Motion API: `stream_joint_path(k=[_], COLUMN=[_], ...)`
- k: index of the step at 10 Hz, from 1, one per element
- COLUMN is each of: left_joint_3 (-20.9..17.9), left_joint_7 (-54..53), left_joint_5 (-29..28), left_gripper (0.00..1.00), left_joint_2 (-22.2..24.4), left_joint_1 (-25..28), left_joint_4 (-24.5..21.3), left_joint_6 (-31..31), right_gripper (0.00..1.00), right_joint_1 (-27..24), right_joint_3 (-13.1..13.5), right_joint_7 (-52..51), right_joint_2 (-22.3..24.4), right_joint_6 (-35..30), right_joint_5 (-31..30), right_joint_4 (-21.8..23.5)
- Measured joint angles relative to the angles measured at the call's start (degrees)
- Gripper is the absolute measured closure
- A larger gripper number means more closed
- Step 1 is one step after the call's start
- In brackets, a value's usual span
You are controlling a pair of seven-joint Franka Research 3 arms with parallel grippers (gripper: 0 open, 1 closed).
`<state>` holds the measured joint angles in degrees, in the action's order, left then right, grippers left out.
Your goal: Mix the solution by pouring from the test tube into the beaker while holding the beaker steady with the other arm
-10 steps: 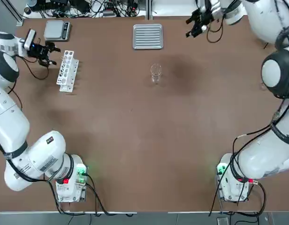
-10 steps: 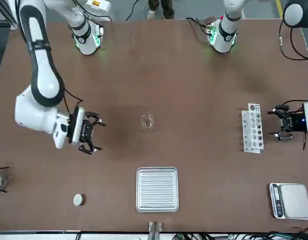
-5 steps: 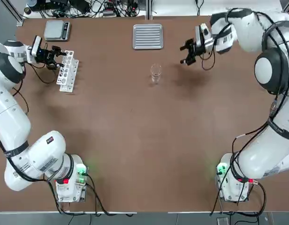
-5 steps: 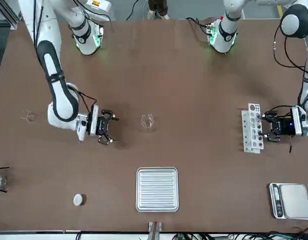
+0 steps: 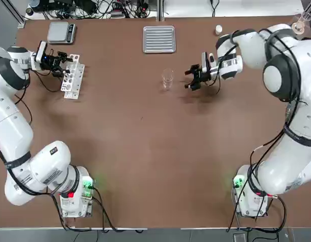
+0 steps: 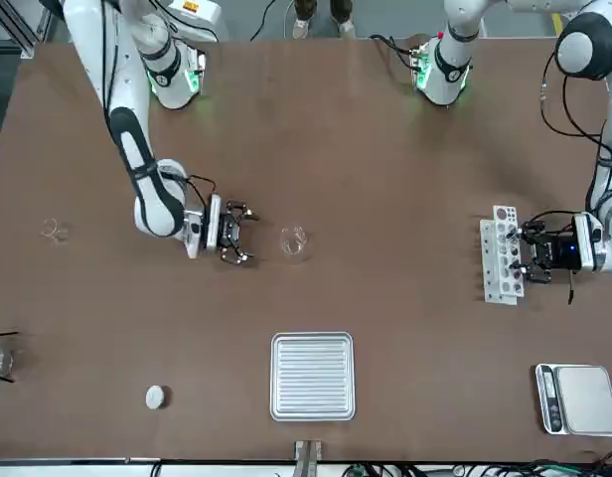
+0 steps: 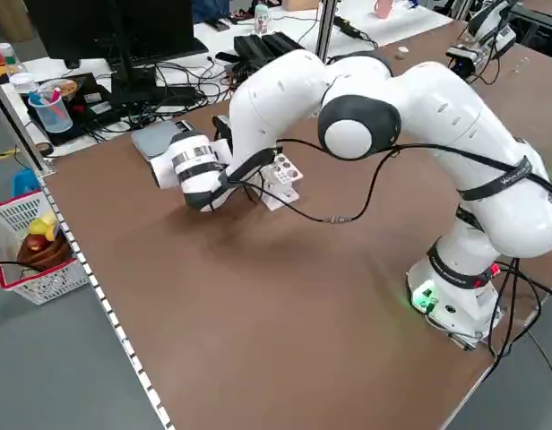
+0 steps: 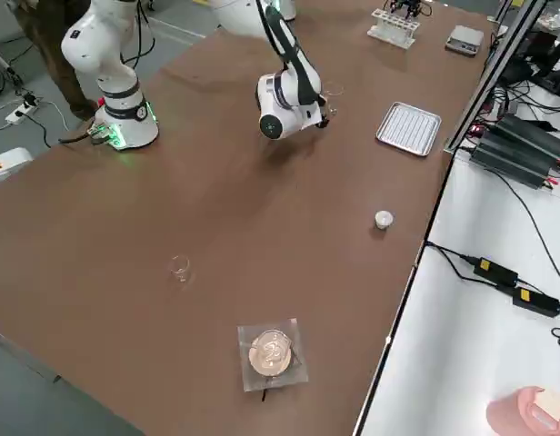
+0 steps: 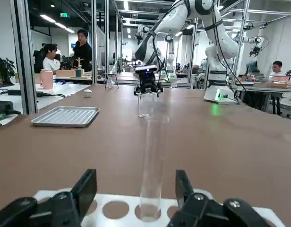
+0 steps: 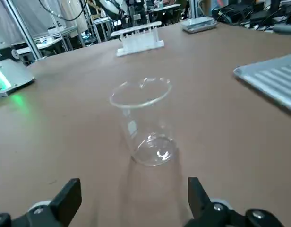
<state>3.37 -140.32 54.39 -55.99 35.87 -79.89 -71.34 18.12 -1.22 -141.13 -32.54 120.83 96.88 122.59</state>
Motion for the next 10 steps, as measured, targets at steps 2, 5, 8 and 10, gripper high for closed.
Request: stream_joint_path(k=[2,5,8,10], left_joint_3=[0.51,0.88,0.97,1.2], left_joint_7=[-0.01,-0.1,-0.24,-0.28], left_joint_5=[0.0,0.0,0.0,0.0], left_gripper=[0.28,0.42,0.46,0.5], left_joint_2=[-0.28,-0.27,-0.19,0.0], left_joint_1=[0.0,0.11,0.33,0.36], left_joint_4=[-1.29,-1.43,-1.26,-1.24], left_joint_6=[0.22,0.29,0.6,0.87], right_gripper=[0.0,0.0,0.0,0.0], right_joint_1=[1.36,2.24,2.49,2.8], right_joint_3=[0.0,0.0,0.0,0.0], right_joint_7=[-3.11,-3.68,-4.35,-4.66], right_joint_2=[-2.29,-3.25,-4.43,-5.53], right_joint_6=[0.04,0.0,-0.02,-0.08], right_joint_5=[0.96,3.29,5.9,7.6], right_joint_4=[-1.47,-3.6,-4.68,-6.19])
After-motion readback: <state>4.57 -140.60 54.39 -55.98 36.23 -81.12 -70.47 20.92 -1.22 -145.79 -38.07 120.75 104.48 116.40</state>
